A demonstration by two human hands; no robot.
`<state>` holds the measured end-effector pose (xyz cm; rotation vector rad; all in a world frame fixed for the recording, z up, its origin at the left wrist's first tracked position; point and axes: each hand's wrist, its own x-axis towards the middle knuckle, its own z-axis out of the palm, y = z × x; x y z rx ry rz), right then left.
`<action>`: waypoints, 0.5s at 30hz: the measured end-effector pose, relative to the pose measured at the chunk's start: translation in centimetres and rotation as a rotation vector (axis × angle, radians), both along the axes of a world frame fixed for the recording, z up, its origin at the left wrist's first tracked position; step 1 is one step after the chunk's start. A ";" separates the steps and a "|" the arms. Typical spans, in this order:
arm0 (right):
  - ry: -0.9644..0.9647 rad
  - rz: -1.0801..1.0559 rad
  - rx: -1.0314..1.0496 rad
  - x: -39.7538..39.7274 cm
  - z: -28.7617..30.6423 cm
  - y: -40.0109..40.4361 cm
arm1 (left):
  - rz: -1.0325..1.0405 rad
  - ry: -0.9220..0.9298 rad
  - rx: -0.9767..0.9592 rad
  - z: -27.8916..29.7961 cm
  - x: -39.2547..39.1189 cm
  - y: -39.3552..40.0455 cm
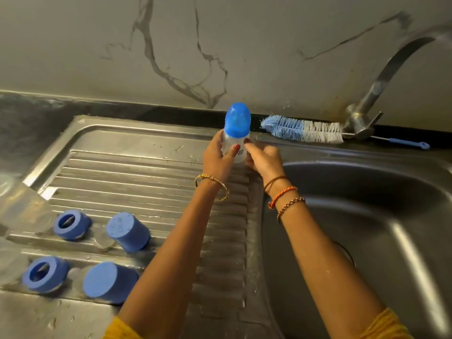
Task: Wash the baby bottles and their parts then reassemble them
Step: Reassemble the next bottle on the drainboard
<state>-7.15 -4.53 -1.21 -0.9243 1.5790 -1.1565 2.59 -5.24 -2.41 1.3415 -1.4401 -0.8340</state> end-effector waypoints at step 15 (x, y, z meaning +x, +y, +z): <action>0.013 -0.124 -0.161 -0.5 4.1 4.8 | 0.209 0.017 0.050 3.8 -0.1 4.3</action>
